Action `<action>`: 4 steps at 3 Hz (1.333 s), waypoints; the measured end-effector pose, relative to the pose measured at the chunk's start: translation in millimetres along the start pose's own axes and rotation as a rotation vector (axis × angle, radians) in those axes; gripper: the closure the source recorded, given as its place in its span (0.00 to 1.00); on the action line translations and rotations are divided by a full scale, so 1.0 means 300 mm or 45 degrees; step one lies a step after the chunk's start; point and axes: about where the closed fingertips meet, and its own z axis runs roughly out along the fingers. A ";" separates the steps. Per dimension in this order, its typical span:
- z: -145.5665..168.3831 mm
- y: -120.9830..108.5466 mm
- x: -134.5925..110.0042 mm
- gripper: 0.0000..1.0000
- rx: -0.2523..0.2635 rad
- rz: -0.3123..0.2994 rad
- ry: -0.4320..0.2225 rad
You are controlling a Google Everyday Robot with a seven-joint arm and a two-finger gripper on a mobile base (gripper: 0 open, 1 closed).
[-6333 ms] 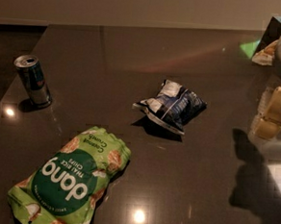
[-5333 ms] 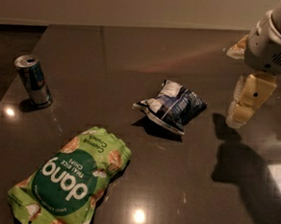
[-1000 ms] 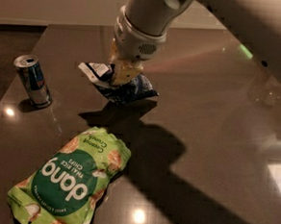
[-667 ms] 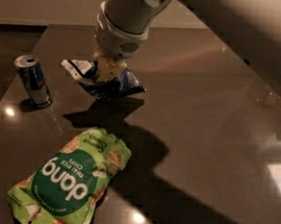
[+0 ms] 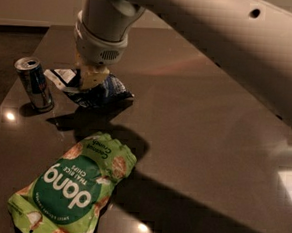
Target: Move blue chip bag near redbull can
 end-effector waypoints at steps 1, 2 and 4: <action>0.053 -0.021 -0.030 0.61 -0.022 -0.020 -0.016; 0.093 -0.039 -0.070 0.38 -0.039 -0.033 -0.030; 0.092 -0.036 -0.077 0.00 -0.039 -0.038 -0.029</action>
Offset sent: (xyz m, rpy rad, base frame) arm 0.0037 0.0534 -0.0225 -0.0033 0.0405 0.0562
